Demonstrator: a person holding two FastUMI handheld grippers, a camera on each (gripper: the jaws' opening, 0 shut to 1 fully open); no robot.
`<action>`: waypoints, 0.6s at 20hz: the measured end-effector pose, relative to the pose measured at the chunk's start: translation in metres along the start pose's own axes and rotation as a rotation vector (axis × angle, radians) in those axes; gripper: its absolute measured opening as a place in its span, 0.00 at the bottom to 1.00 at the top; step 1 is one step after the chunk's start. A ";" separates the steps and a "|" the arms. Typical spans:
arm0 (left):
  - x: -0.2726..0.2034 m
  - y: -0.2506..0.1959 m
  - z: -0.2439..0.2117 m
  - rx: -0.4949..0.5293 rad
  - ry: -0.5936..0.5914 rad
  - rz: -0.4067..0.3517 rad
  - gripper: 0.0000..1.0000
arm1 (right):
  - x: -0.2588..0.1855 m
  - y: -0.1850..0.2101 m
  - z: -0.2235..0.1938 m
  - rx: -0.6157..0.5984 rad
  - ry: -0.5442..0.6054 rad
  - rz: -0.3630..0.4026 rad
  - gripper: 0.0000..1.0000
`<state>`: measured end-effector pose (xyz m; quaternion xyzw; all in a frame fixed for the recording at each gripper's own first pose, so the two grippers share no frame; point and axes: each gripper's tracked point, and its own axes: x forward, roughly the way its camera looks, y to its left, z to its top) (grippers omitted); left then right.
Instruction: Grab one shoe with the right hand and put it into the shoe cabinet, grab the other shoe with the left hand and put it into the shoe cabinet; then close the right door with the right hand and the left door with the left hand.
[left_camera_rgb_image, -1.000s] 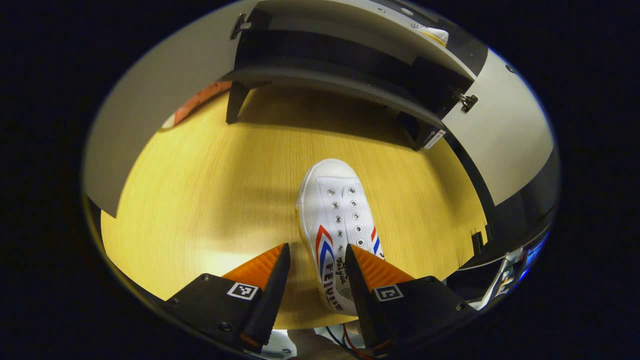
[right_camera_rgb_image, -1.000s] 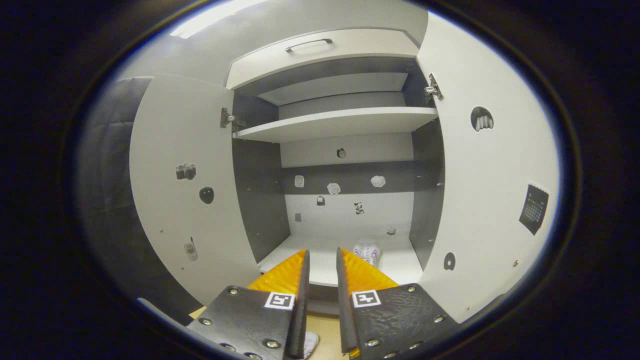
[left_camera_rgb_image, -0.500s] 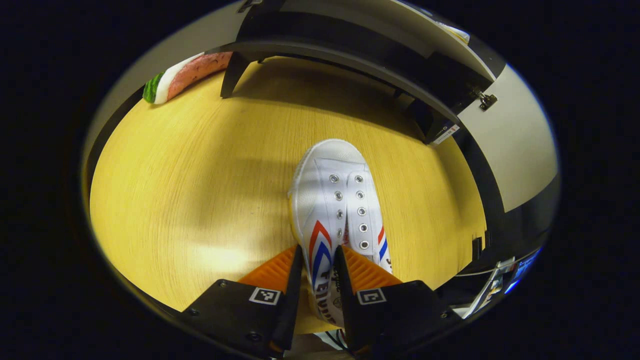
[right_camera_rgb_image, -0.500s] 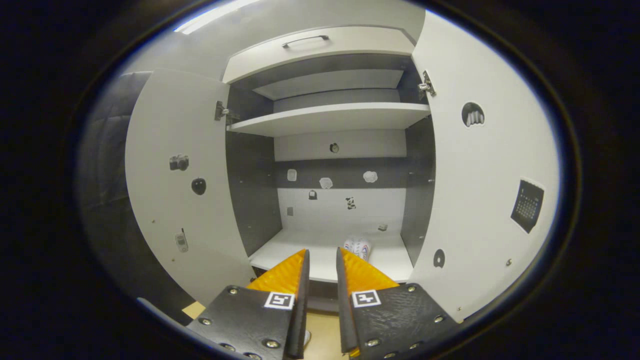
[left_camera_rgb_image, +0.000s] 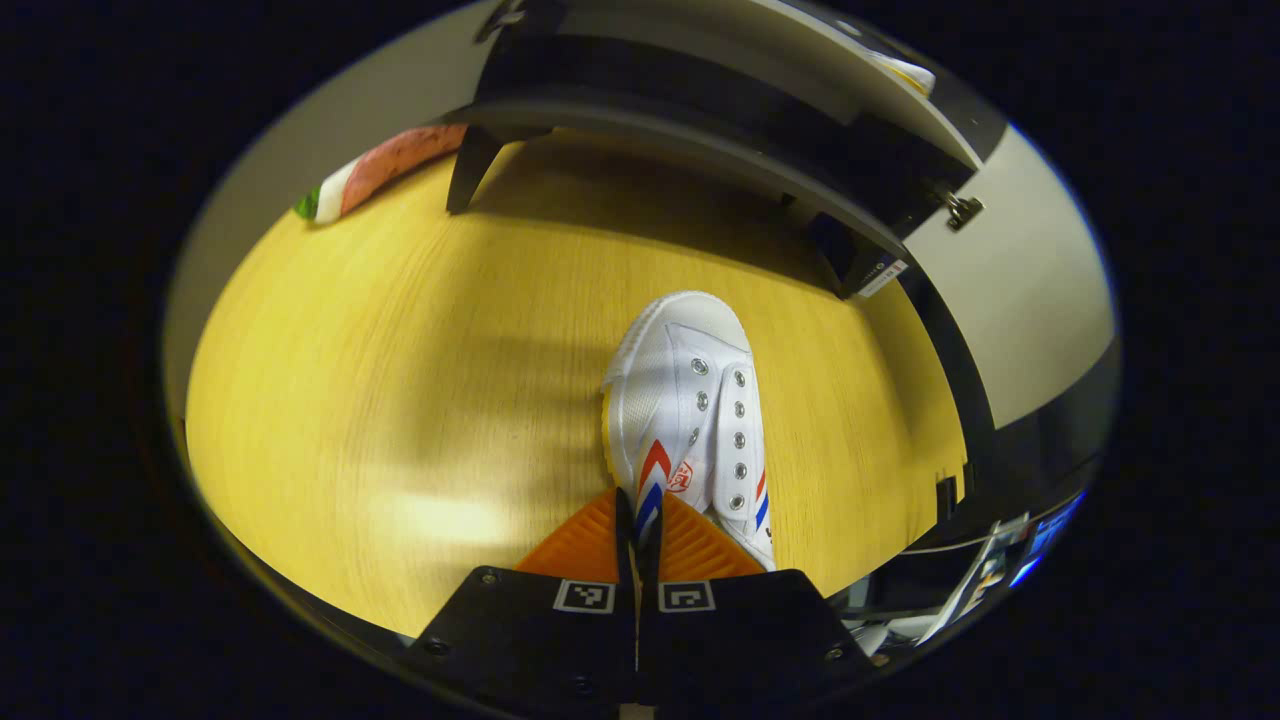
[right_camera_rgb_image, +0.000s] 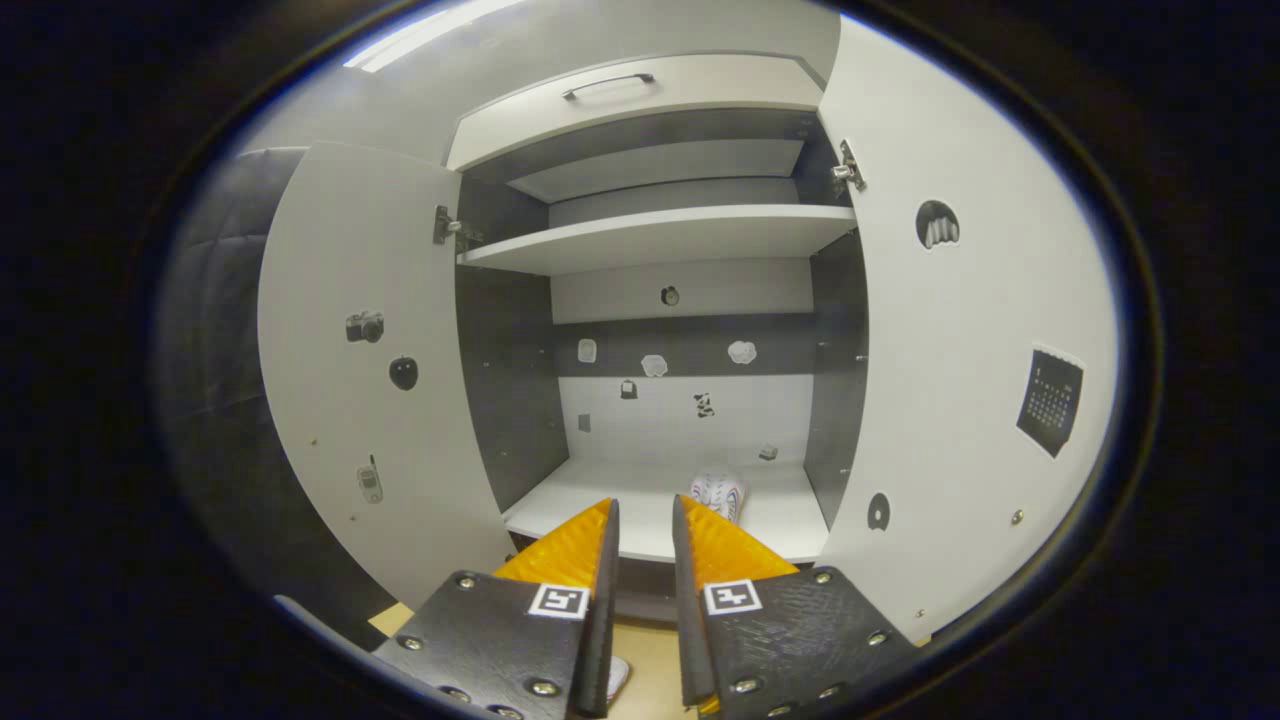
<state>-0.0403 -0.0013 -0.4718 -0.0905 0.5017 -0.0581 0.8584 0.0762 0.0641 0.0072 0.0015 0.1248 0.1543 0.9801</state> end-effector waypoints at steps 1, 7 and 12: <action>-0.007 -0.004 0.009 0.017 -0.023 -0.008 0.02 | -0.001 0.000 0.000 0.003 0.001 0.000 0.28; -0.111 -0.028 0.126 0.054 -0.254 -0.093 0.02 | -0.016 -0.004 -0.002 0.016 -0.009 -0.007 0.28; -0.191 -0.060 0.242 0.107 -0.479 -0.149 0.01 | -0.031 -0.006 0.005 0.032 -0.052 -0.009 0.28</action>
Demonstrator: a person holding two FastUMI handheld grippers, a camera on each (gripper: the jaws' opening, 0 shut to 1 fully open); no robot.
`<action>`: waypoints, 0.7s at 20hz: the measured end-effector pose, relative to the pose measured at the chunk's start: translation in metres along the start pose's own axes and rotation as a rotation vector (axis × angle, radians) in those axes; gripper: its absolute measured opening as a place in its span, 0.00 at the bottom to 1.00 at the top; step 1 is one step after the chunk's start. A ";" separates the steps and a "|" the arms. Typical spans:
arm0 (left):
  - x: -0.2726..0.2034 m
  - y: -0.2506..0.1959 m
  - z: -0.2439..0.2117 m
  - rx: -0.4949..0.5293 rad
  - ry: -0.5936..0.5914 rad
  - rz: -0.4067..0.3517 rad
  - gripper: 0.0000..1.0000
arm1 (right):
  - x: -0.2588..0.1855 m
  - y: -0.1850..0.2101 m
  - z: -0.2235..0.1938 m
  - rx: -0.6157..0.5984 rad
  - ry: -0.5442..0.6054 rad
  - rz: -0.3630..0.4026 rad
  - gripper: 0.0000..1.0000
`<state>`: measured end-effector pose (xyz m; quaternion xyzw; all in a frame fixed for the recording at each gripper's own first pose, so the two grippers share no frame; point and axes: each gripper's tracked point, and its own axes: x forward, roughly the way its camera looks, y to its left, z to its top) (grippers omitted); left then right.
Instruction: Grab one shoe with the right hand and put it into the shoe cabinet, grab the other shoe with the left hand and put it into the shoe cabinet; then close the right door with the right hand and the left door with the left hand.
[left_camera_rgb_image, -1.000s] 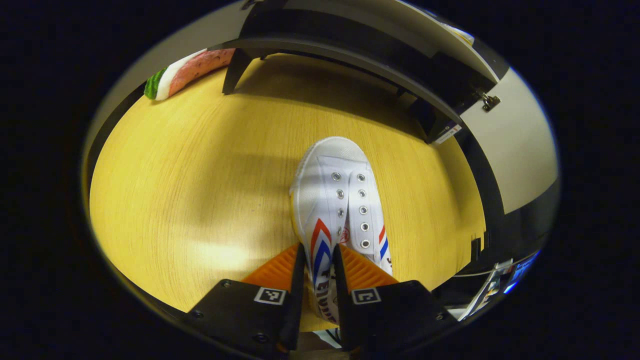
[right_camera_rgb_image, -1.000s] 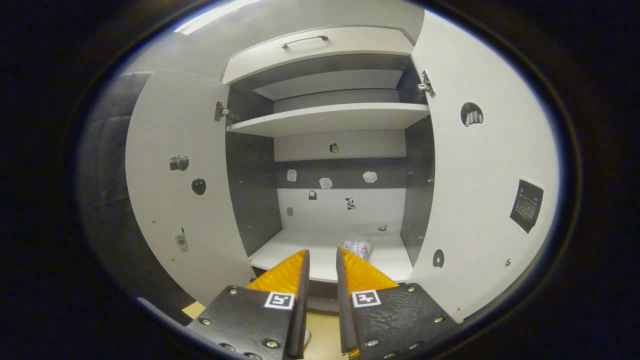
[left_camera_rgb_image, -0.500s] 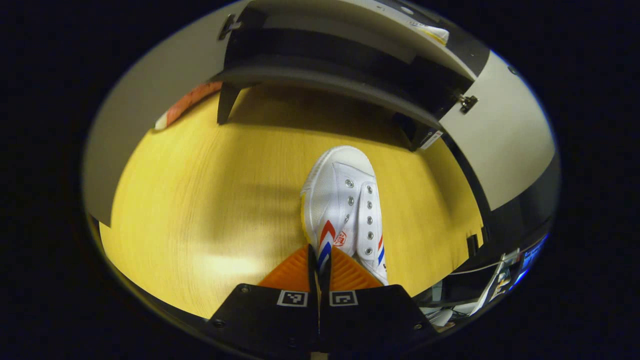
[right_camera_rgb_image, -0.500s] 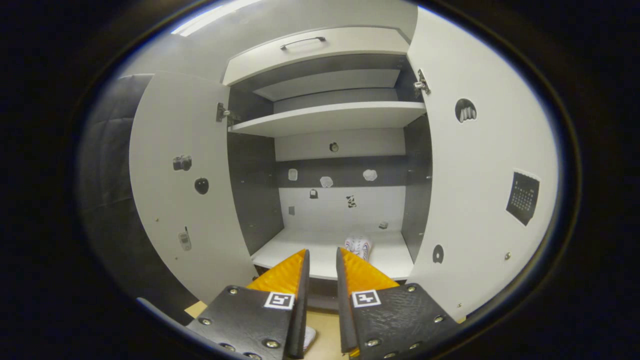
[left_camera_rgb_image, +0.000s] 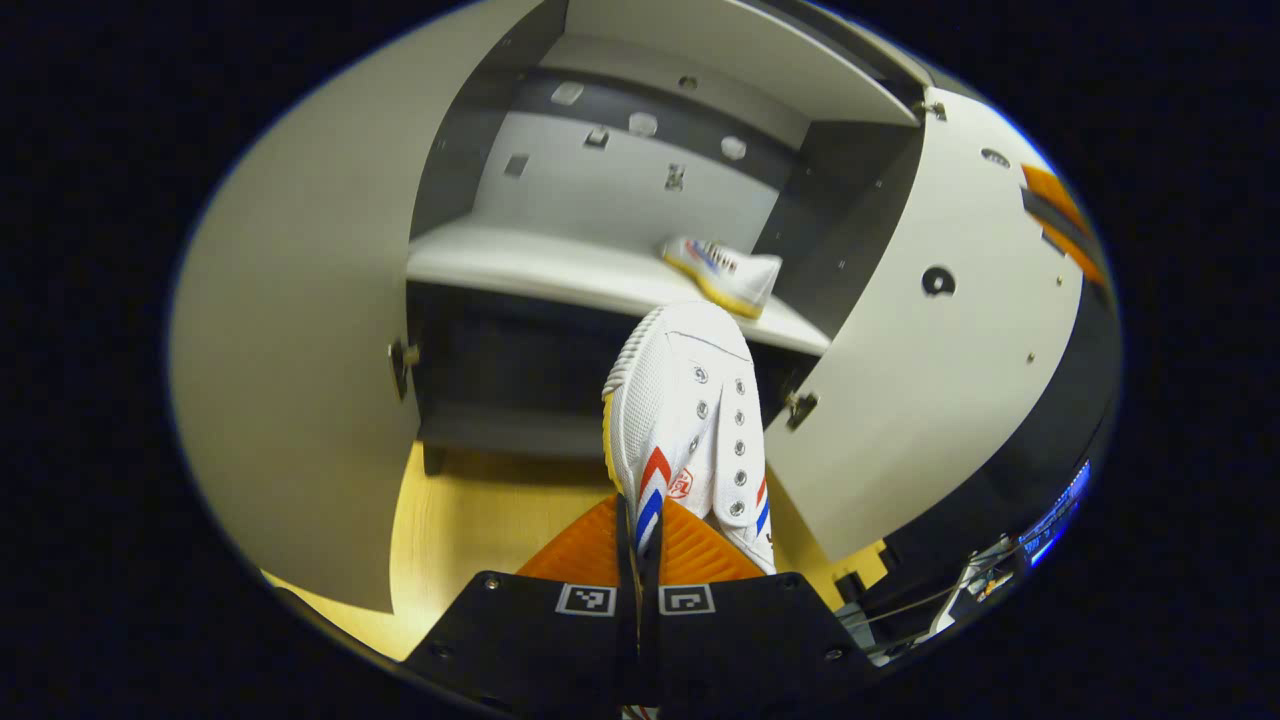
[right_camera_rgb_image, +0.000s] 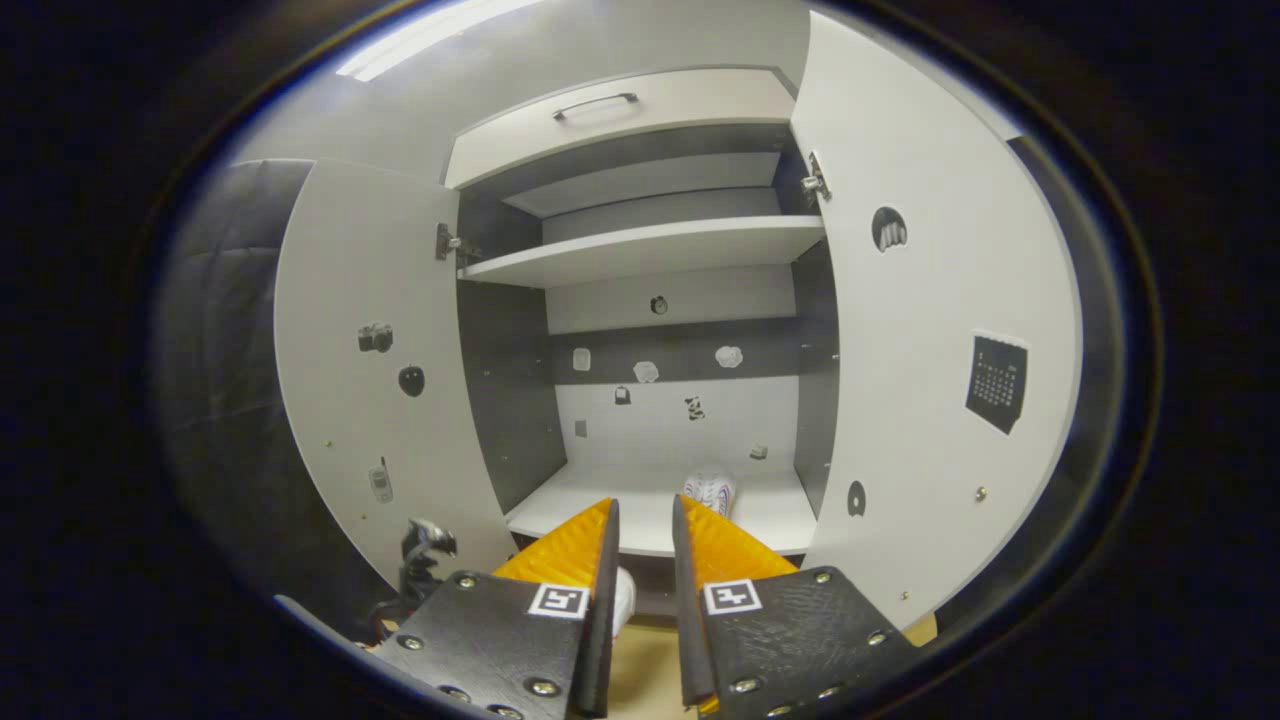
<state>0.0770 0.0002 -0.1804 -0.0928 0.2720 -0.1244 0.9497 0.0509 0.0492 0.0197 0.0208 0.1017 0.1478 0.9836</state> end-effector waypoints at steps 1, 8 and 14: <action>0.001 -0.006 0.020 0.002 -0.037 -0.010 0.01 | -0.004 0.001 0.001 0.002 -0.006 0.001 0.28; 0.054 -0.021 0.139 0.038 -0.195 -0.011 0.01 | -0.027 -0.005 0.009 0.025 -0.056 -0.017 0.28; 0.123 0.004 0.181 -0.005 -0.174 0.042 0.01 | -0.055 -0.024 0.019 0.049 -0.107 -0.054 0.28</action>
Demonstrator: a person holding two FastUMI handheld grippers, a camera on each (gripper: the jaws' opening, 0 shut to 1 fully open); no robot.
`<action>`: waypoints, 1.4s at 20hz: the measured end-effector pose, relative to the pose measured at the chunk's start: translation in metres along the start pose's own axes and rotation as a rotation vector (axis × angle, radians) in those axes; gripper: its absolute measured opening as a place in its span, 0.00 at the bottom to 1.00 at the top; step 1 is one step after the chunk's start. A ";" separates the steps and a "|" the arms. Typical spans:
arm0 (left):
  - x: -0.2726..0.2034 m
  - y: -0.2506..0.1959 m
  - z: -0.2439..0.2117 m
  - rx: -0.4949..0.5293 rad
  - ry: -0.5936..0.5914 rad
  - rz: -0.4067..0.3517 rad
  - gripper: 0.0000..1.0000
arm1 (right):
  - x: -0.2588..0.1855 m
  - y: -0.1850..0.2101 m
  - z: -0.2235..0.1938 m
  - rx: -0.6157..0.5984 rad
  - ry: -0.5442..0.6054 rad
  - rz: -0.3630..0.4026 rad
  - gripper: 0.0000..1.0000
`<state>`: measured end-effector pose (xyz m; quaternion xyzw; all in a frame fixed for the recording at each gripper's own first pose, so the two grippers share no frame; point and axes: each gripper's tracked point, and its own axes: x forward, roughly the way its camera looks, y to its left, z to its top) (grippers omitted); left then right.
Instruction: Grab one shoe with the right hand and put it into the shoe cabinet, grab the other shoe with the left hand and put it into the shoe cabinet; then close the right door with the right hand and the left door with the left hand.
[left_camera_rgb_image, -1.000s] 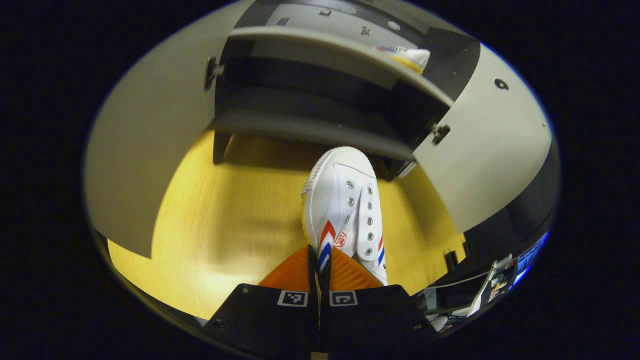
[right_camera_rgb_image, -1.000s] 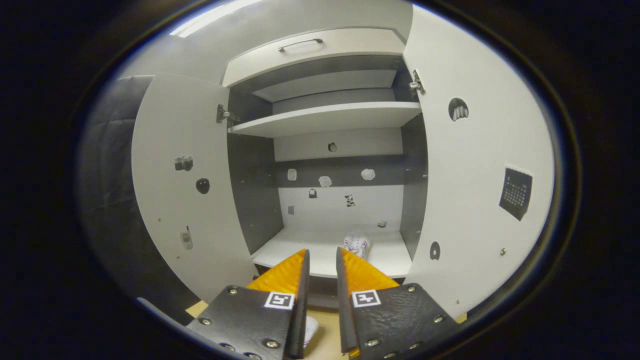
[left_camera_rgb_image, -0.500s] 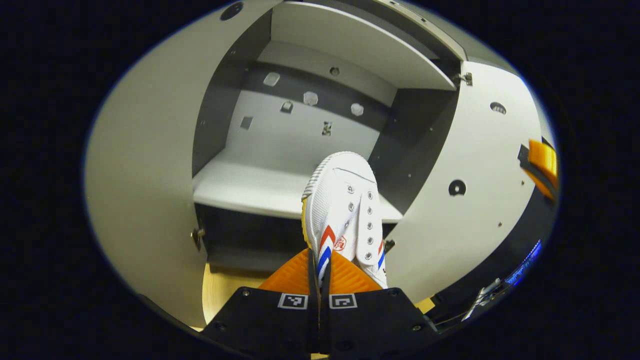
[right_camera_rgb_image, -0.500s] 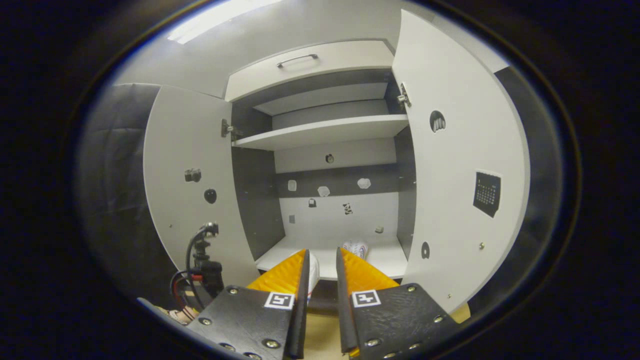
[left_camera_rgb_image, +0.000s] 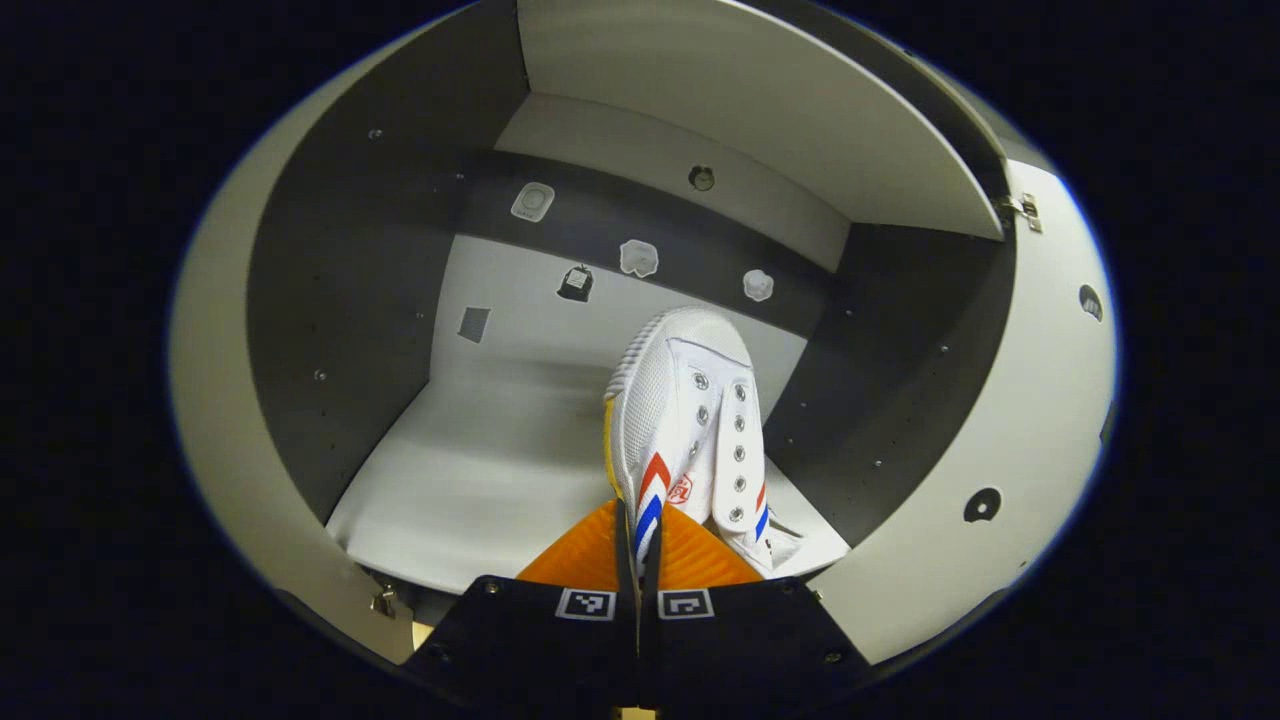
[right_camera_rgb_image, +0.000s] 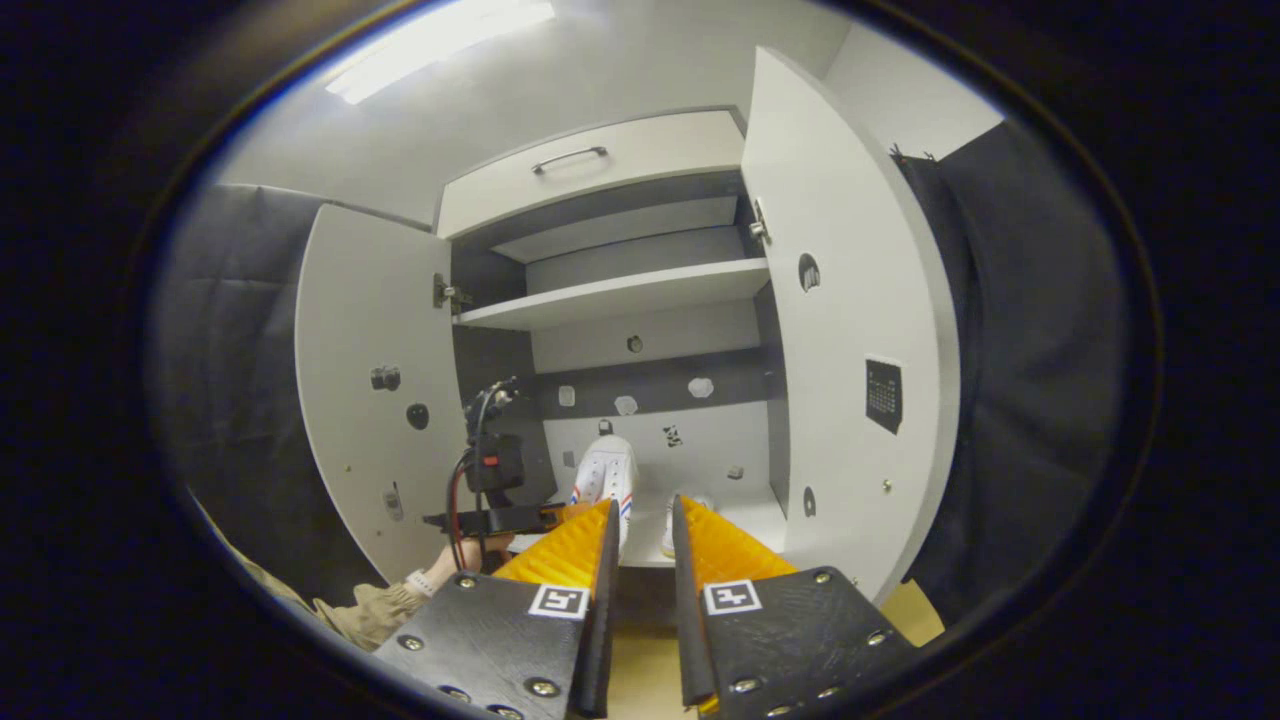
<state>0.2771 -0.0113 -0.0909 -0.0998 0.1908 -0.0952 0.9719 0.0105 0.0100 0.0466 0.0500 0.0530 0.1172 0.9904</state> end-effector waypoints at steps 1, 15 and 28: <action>0.009 0.003 -0.001 0.003 0.018 0.009 0.01 | -0.005 -0.005 0.004 0.000 -0.011 -0.009 0.28; 0.073 0.044 -0.036 0.107 0.208 0.174 0.09 | -0.067 -0.096 -0.003 -0.009 -0.011 -0.212 0.27; -0.019 -0.014 0.026 0.232 -0.006 0.147 0.44 | -0.053 -0.200 -0.027 -0.021 0.044 -0.337 0.45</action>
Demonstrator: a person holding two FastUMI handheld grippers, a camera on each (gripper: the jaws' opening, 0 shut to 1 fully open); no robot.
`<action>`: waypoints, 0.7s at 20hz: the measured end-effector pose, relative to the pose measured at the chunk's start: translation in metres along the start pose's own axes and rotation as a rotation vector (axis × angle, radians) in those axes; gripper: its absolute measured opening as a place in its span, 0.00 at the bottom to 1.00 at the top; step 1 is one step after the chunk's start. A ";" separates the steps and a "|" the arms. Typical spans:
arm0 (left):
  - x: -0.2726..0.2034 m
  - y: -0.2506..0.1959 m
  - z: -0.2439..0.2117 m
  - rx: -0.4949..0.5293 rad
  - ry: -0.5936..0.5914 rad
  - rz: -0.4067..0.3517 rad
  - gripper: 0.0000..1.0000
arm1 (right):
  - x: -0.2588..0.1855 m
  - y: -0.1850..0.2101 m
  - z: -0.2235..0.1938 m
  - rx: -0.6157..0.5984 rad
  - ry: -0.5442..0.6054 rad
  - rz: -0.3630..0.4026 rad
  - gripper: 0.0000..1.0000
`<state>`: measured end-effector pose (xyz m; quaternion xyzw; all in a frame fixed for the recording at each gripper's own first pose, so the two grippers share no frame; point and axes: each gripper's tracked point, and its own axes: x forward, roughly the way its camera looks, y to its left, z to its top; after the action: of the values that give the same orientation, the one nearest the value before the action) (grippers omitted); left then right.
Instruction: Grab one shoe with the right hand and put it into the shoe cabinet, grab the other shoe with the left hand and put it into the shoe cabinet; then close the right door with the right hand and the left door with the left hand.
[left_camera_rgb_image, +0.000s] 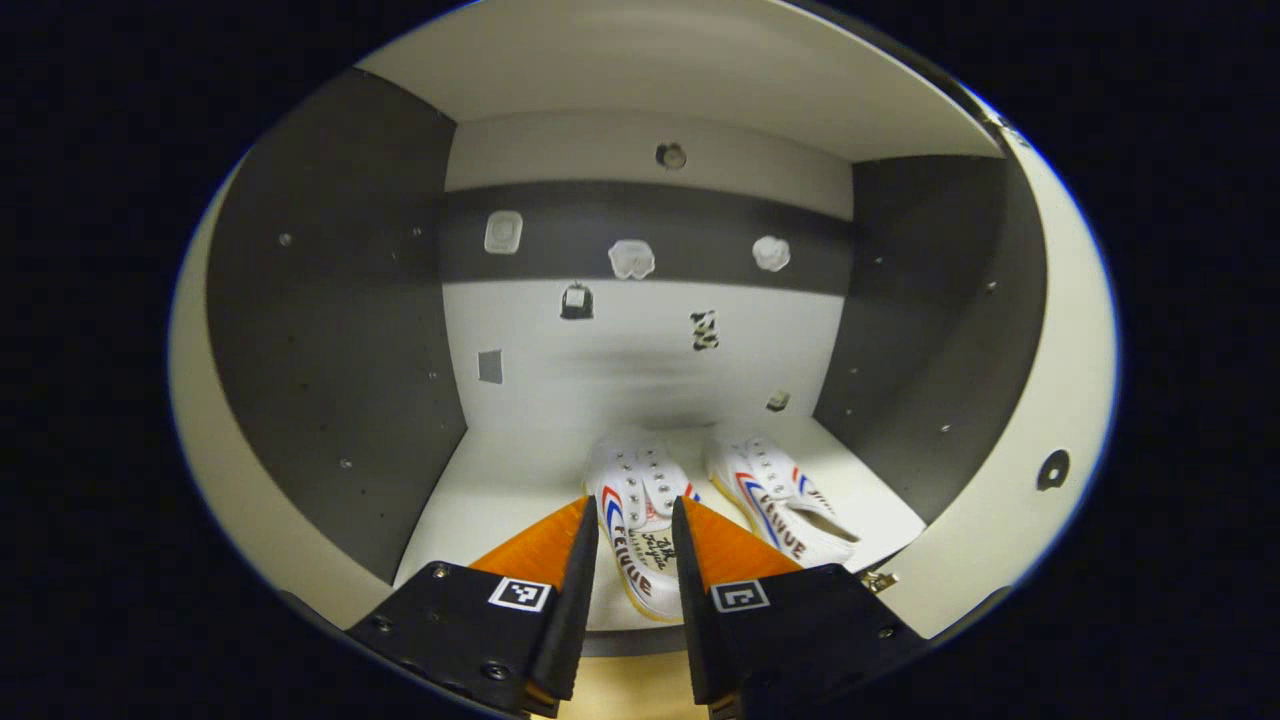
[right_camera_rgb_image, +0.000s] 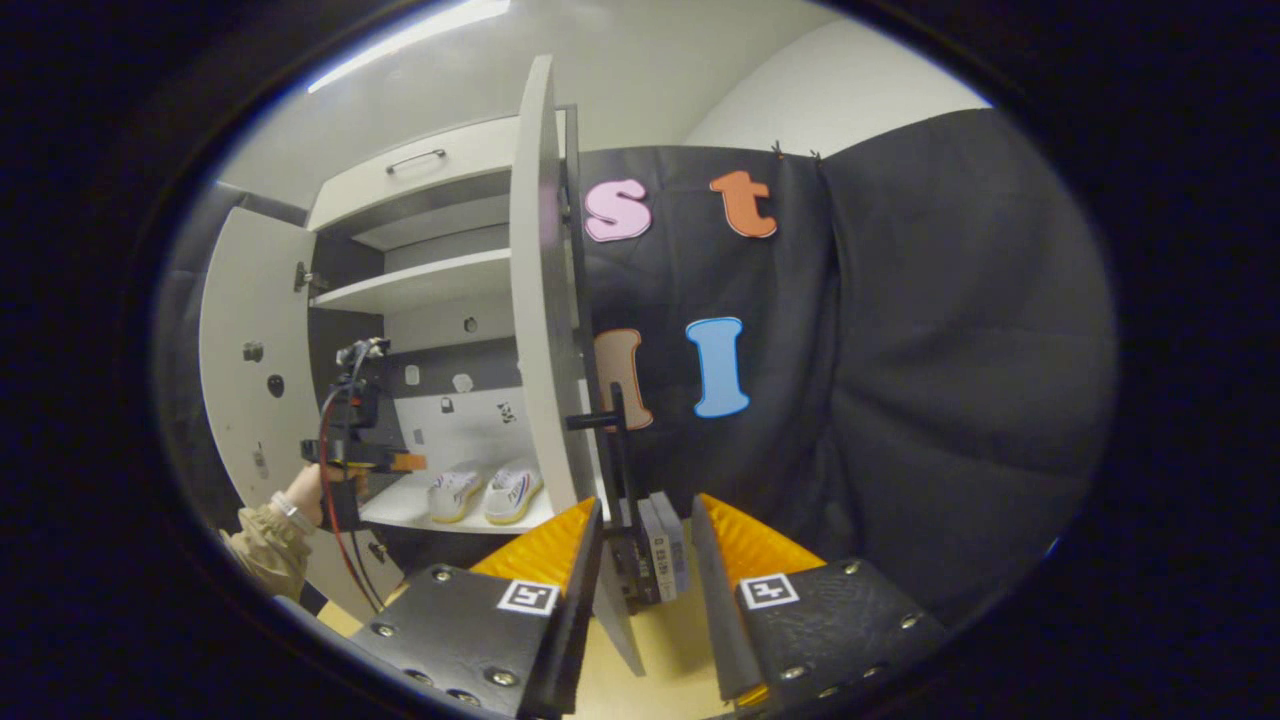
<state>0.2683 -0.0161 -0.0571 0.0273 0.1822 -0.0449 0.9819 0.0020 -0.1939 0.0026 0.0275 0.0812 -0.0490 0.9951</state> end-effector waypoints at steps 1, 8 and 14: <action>-0.016 -0.006 0.008 -0.005 -0.028 -0.015 0.44 | 0.005 0.003 -0.001 0.001 0.006 0.011 0.57; -0.120 -0.021 0.042 0.016 -0.143 -0.033 0.43 | 0.017 0.006 -0.005 -0.004 0.034 0.083 0.79; -0.182 -0.018 0.051 0.021 -0.195 -0.027 0.43 | 0.016 0.025 -0.007 -0.017 0.044 0.148 0.79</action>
<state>0.1161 -0.0231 0.0555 0.0305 0.0858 -0.0624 0.9939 0.0193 -0.1703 -0.0058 0.0259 0.1012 0.0261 0.9942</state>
